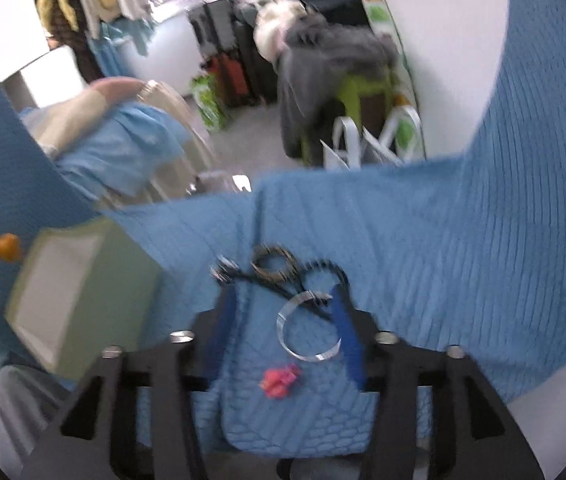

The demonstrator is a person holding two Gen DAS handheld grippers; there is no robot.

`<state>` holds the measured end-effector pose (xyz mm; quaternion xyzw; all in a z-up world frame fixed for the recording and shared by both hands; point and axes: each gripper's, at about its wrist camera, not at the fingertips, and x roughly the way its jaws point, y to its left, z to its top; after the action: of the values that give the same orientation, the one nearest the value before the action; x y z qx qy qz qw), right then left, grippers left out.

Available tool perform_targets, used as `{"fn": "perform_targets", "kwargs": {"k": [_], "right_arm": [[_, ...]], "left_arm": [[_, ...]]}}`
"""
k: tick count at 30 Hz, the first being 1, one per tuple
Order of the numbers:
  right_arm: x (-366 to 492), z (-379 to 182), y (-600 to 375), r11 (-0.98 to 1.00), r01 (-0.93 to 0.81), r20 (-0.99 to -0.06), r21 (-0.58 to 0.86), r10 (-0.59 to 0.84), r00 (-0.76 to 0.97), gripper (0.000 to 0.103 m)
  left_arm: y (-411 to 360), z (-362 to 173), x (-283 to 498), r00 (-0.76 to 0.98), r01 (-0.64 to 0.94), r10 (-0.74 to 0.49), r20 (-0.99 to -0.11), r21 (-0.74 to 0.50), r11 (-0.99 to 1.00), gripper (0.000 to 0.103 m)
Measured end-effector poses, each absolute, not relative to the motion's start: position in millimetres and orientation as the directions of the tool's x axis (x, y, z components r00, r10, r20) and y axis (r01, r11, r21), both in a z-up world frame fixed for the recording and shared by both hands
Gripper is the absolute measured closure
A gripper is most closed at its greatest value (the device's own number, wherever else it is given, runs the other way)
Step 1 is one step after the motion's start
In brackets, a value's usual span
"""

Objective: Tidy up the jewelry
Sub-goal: 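Carry the gourd pendant over the box with the left tool while the right tool opens above the pile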

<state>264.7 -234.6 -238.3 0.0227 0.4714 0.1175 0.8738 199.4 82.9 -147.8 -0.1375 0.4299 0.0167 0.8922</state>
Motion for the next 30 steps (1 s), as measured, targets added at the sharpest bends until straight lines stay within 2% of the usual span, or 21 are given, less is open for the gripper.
{"fn": "perform_targets", "kwargs": {"k": [1,2,7,16,19,20,30], "right_arm": [[264.7,-248.0,-235.5,0.974,-0.172,-0.827,0.148,0.217,0.519,0.021],[265.1,-256.3,-237.0,0.975,-0.162,-0.834,0.155,0.216,0.508,0.021],[276.0,-297.4,-236.1,0.984,-0.128,-0.875,0.127,0.172,0.453,0.021],[282.6,-322.5,-228.8,0.992,-0.113,-0.897,0.049,0.093,0.431,0.021],[282.1,-323.9,-225.1,0.991,-0.136,-0.891,0.015,0.075,0.448,0.028],[281.7,-321.8,-225.0,0.99,-0.139,-0.887,0.016,0.078,0.456,0.038],[275.5,-297.8,-217.5,0.99,-0.144,-0.873,-0.001,0.069,0.482,0.038]], "left_arm": [[88.3,-153.7,197.8,0.626,-0.155,-0.09,-0.775,-0.236,0.959,0.074],[92.3,-157.8,196.0,0.624,-0.159,-0.091,-0.776,-0.239,0.958,0.074],[108.0,-173.8,187.1,0.617,-0.18,-0.079,-0.783,-0.237,0.955,0.074],[118.5,-190.3,187.8,0.604,-0.208,-0.076,-0.793,-0.248,0.946,0.074],[116.1,-191.4,190.4,0.604,-0.203,-0.07,-0.794,-0.238,0.95,0.074],[115.2,-192.1,191.0,0.602,-0.202,-0.072,-0.795,-0.239,0.95,0.074],[108.6,-192.8,195.9,0.597,-0.19,-0.07,-0.8,-0.225,0.956,0.074]]}}
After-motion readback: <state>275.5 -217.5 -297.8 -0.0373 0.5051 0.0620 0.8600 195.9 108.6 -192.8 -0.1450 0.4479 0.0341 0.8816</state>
